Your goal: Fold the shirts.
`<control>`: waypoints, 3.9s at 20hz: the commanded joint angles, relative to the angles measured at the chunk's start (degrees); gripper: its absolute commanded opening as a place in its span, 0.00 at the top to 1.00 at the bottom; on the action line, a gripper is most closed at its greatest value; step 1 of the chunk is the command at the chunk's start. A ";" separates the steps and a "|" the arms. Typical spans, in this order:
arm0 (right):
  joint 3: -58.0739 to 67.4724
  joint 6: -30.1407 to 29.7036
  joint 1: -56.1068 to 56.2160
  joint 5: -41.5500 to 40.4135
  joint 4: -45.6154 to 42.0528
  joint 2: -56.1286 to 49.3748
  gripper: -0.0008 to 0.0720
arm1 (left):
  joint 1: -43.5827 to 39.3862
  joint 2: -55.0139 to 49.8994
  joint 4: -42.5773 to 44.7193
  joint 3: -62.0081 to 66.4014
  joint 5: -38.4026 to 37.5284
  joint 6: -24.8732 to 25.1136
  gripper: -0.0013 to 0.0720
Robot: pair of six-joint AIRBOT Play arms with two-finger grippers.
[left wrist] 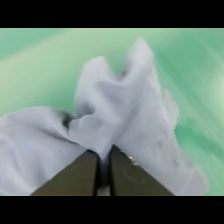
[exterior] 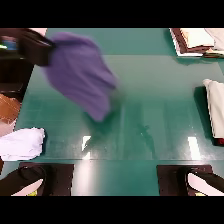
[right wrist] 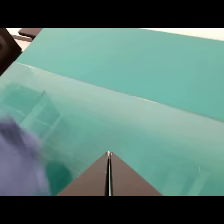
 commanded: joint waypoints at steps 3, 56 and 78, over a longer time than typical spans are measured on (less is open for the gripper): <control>7.17 0.04 0.00 8.85 -0.02 -4.59 0.97 | -16.33 -16.68 -0.02 0.98 1.25 0.39 0.94; -64.76 1.16 18.78 -15.52 6.80 -10.01 0.97 | 15.12 -23.91 -14.25 -22.71 9.99 3.15 0.95; -16.61 1.99 -3.04 0.02 -23.04 21.16 0.97 | 15.12 25.00 -1.57 -15.67 21.00 3.02 0.95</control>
